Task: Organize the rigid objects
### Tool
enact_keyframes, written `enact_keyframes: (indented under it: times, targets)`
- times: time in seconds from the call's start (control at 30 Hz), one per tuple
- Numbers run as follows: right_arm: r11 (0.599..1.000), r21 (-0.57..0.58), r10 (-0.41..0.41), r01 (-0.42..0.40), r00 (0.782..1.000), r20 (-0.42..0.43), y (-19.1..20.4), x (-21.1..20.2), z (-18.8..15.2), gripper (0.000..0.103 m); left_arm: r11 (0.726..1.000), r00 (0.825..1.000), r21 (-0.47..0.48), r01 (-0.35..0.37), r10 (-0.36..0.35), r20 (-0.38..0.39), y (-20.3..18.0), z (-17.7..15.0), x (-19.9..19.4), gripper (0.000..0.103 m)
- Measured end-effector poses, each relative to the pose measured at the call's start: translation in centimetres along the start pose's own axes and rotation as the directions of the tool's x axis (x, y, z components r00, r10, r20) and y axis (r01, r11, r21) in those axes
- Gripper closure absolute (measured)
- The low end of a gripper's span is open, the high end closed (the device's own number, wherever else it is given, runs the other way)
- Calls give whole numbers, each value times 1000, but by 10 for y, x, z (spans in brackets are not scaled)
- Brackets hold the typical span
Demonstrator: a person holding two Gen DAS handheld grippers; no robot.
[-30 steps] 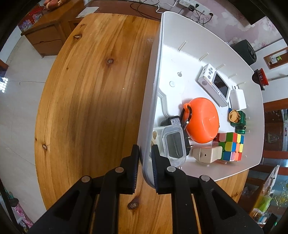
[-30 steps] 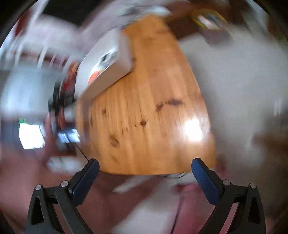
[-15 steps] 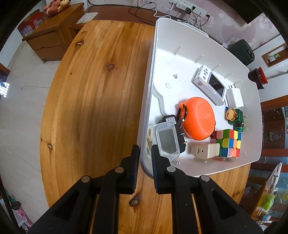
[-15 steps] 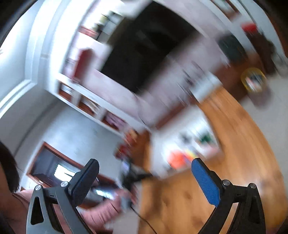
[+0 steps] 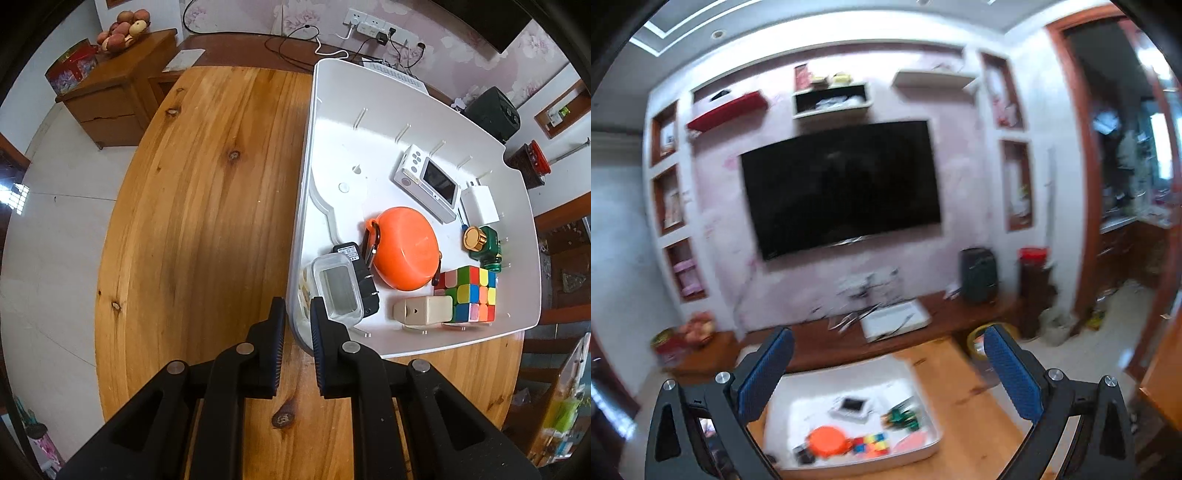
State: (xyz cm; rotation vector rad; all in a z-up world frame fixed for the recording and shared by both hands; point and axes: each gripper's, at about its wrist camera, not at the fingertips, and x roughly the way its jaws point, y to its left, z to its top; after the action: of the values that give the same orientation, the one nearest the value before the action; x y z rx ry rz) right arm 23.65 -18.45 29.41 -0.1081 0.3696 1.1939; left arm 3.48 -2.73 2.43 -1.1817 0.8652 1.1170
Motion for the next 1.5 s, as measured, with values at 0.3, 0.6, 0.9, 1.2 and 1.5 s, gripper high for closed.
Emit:
enact_keyframes:
  times: [0.3,0.6,0.9,1.2,1.5]
  targets:
    - [997,28,80,-75,943,-323,-22,56,-31,2,999,998,-29,-17,19,57,-3,-6,-4,88]
    - [797,314,595,-516,581,-556,44,56,-110,2,998,997,-56,13,-9,78,1,-10,-9,88]
    - [788,225,555,-573,501,-664,96,23,-159,2,999,996,-47,-4,9,92,-1,-13,-11,87]
    - [854,-26,435,-519,742,-509,94,1,-143,2,1000,991,-20,6,-3,131,-1,-17,-12,86]
    - [841,-289,314,-456,849,-425,102,-15,-134,2,999,987,43,28,-35,159,0,-20,-15,83]
